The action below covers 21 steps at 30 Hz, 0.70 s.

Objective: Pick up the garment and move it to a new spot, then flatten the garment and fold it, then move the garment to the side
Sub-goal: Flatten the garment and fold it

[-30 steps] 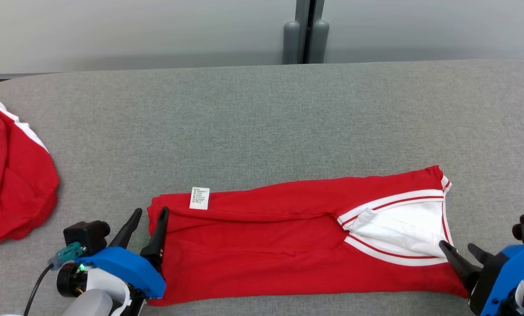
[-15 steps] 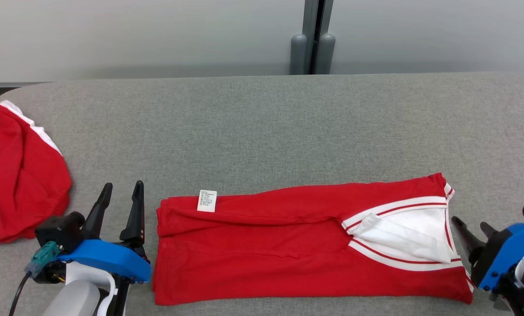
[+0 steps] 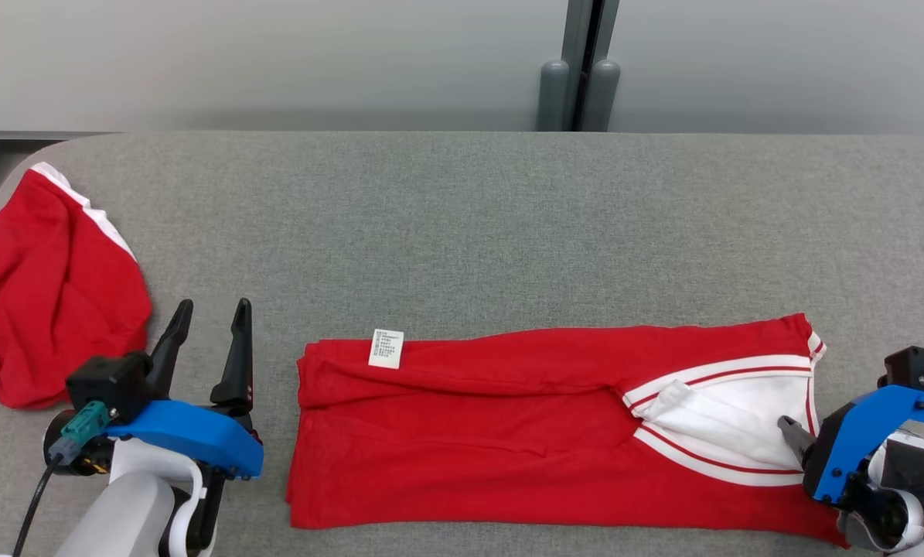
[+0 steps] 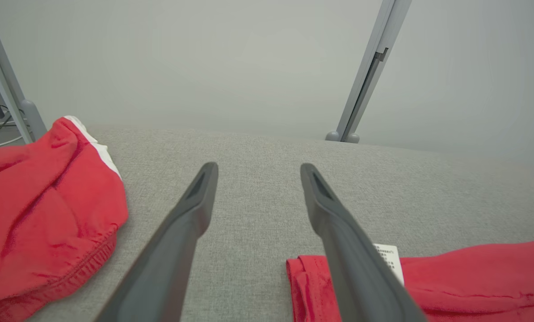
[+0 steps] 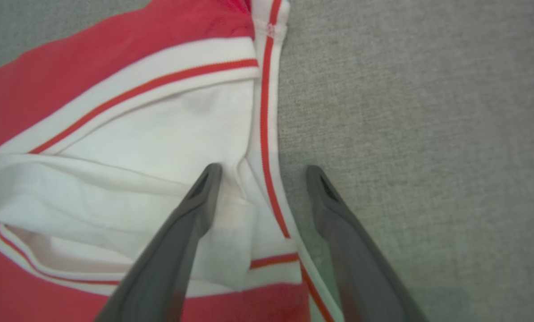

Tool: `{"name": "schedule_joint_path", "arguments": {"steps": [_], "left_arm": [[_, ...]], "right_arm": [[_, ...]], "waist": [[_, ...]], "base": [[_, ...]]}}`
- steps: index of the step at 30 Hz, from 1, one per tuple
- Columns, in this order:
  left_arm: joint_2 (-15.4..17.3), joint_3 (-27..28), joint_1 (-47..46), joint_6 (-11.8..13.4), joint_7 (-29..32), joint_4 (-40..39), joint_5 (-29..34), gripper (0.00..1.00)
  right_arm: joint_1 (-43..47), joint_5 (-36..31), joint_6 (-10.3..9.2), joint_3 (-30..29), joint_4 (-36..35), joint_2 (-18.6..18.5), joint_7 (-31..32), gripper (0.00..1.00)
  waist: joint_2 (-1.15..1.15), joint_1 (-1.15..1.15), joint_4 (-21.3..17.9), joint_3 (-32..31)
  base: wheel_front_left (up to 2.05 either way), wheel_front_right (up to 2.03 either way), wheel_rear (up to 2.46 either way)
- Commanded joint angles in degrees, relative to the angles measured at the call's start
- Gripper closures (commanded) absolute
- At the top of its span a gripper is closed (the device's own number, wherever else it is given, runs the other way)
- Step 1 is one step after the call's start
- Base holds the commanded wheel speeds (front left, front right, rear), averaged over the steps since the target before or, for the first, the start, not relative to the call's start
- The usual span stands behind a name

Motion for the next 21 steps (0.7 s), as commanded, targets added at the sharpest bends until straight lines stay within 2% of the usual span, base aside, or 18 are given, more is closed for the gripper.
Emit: {"name": "schedule_joint_path", "arguments": {"steps": [1, 8, 9, 10, 11, 15, 21], "left_arm": [[0.34, 0.0, -1.54, -0.1, 0.36, 0.43, 0.28, 0.0], [0.94, -0.14, -2.24, 0.72, 0.8, 1.64, 0.66, 0.0], [0.88, -0.13, -2.09, 0.9, 0.73, 1.64, 0.67, 0.0], [0.82, -0.14, -1.86, 1.08, 0.61, 1.65, 0.72, 0.0], [0.72, -0.19, -1.58, 1.2, 0.5, 1.66, 0.81, 0.0], [0.42, -0.42, -0.6, 1.86, 0.32, 1.35, 1.0, 0.0], [0.85, -0.91, 0.45, 2.55, 0.31, 1.05, 1.37, 0.0]], "right_arm": [[-1.05, -0.35, 0.03, 0.52, 1.77, 0.04, -0.34, 0.0], [-2.57, 0.51, 0.1, 5.19, 6.05, 0.49, -1.63, 0.02], [-2.65, 0.62, 0.11, 5.75, 6.12, 0.54, -2.03, 0.58], [-2.76, 0.82, 0.11, 6.14, 6.16, 0.5, -2.42, 0.97], [-2.77, 0.92, 0.11, 6.46, 6.14, 0.46, -2.68, 1.0], [-2.52, 0.83, 0.08, 6.67, 4.65, 0.26, -3.76, 1.0], [-1.62, -0.88, 0.02, 4.52, -1.37, -1.74, -3.54, 1.0]], "waist": [[0.0, -0.01, 0.23, 0.01], [0.0, -0.01, 0.07, -0.12], [0.0, -0.01, -0.03, -0.11], [0.0, -0.01, -0.12, -0.09], [0.0, -0.01, -0.21, -0.09], [0.0, -0.01, -0.5, -0.16], [0.0, -0.01, -1.14, -0.23]], "base": [[0.0, 0.0, 0.0], [0.0, 0.0, 0.0], [0.0, 0.0, 0.0], [0.0, 0.0, 0.0], [0.0, 0.0, 0.0], [0.0, 0.0, 0.0], [0.0, 0.0, 0.0]]}}
